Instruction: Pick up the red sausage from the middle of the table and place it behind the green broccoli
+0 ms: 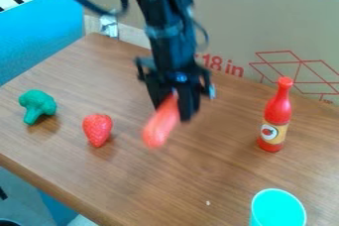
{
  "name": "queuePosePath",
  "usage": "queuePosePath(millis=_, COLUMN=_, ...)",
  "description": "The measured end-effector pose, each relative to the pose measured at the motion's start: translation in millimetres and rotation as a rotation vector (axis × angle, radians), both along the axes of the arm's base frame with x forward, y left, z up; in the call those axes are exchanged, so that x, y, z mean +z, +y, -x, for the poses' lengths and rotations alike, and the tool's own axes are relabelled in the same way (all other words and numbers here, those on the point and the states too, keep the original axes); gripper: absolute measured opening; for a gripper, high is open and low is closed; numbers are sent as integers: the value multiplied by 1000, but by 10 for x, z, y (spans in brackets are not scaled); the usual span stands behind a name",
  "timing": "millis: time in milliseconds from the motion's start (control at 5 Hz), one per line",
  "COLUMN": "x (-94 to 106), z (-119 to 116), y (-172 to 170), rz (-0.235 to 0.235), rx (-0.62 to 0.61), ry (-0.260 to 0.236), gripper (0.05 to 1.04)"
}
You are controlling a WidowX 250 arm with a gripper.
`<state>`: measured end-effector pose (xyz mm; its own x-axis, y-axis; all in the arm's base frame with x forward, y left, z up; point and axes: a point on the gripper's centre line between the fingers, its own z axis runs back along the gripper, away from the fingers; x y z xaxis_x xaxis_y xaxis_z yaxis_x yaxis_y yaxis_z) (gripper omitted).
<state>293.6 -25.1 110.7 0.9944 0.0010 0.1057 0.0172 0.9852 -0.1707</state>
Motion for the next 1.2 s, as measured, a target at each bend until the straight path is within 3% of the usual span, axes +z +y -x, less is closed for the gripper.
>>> queuePosePath(millis=200, x=262, z=-89, y=369, rz=-51, rx=73, ry=-36, gripper=568)
queuePosePath(millis=400, x=534, z=-208, y=808, rz=-73, rx=134, ry=-103, gripper=568)
queuePosePath(millis=800, x=422, z=-389, y=1698, rz=-67, rx=304, ry=-55, gripper=568)
queuePosePath(millis=1200, x=79, z=-497, y=2202, rz=-102, rx=435, ry=46, gripper=568)
